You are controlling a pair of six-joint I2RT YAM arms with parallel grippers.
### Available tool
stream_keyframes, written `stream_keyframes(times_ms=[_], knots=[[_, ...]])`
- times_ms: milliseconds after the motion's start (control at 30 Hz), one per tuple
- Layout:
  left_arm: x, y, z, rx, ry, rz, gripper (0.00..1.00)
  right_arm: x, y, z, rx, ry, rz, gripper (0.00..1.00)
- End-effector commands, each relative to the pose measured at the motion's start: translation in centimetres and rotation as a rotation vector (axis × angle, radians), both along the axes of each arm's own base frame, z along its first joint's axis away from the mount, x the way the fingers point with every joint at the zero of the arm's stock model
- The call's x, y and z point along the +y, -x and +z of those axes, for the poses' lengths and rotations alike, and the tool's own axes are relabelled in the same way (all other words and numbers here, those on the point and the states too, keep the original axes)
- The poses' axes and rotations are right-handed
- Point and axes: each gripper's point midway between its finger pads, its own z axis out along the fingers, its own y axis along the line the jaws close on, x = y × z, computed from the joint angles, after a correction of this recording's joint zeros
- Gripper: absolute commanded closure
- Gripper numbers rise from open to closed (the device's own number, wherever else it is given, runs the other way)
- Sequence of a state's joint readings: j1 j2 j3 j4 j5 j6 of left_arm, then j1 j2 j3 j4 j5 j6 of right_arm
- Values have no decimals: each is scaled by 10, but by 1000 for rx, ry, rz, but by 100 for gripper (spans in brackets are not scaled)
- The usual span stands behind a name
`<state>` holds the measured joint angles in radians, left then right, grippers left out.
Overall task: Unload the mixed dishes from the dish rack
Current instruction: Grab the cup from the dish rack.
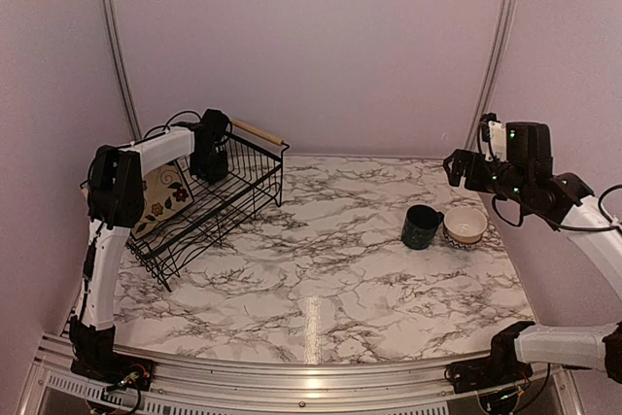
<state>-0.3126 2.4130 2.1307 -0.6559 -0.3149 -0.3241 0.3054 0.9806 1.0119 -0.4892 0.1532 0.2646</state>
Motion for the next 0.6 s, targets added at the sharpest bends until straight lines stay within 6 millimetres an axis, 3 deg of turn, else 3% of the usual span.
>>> stream_keyframes(times_ms=[0,267,567], knots=[[1,-6,1,-4,-6,-17,76,15,5,22,-49,-33,94,2],[-3,-1,21,-14,19,-33,92,15,8,24,-55,-41,94,2],[-10,17,69,-66,77,-40,100,16,12,21,-44,-53,104,2]])
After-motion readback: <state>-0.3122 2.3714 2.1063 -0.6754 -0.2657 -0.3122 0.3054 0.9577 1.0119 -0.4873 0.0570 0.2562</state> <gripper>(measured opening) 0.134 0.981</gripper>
